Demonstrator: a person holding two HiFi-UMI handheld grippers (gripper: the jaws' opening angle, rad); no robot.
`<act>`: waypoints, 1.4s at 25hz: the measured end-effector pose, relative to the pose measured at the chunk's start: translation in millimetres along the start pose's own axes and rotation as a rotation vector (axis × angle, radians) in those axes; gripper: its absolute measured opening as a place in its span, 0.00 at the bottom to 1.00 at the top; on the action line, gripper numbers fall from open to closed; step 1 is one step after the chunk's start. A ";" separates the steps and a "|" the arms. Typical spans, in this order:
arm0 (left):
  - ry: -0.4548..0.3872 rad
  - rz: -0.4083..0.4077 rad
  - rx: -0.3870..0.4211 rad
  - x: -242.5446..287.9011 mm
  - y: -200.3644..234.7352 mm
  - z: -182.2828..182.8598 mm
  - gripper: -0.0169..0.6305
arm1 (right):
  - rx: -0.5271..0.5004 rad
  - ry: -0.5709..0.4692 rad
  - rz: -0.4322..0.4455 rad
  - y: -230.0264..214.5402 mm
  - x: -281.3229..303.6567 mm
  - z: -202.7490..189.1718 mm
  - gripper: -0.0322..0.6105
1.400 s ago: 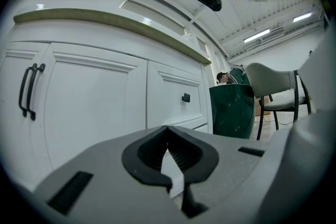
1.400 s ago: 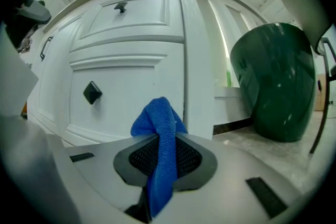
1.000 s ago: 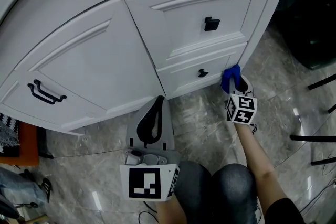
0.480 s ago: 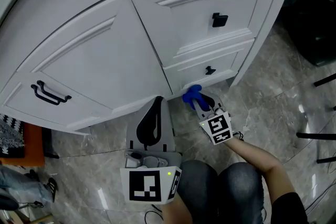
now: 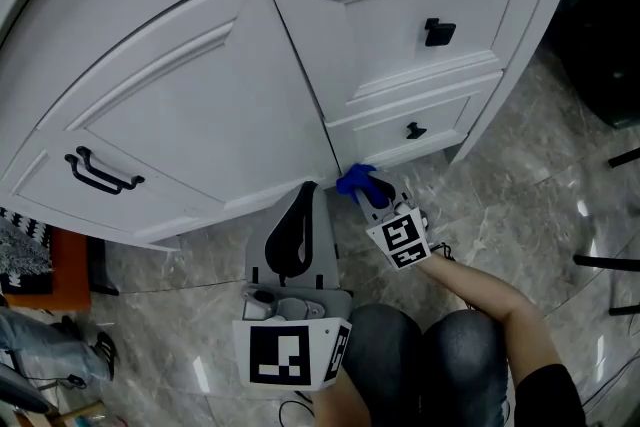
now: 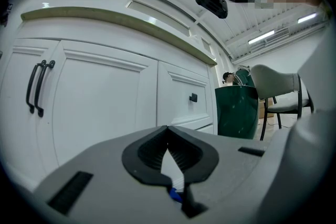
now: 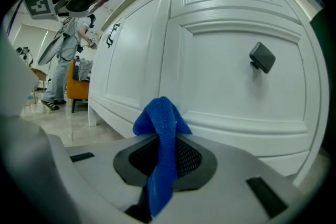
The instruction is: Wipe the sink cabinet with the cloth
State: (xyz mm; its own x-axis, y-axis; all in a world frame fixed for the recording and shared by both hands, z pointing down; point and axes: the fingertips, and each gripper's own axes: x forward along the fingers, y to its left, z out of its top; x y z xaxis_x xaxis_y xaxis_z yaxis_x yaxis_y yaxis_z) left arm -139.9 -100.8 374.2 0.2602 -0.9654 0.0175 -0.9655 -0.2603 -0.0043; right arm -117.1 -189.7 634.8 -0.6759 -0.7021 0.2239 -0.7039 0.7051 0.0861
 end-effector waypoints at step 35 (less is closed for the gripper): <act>0.016 -0.038 0.028 11.6 -21.5 -2.1 0.03 | 0.032 0.010 -0.165 -80.7 -36.1 -26.1 0.14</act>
State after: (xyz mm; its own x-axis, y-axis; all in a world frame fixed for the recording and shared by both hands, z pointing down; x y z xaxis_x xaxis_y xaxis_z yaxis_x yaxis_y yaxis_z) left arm -116.1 -106.4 376.6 0.2960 -0.9546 0.0345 -0.9543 -0.2971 -0.0315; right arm -30.1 -218.7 645.1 -0.5484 -0.8070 0.2191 -0.8120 0.5765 0.0913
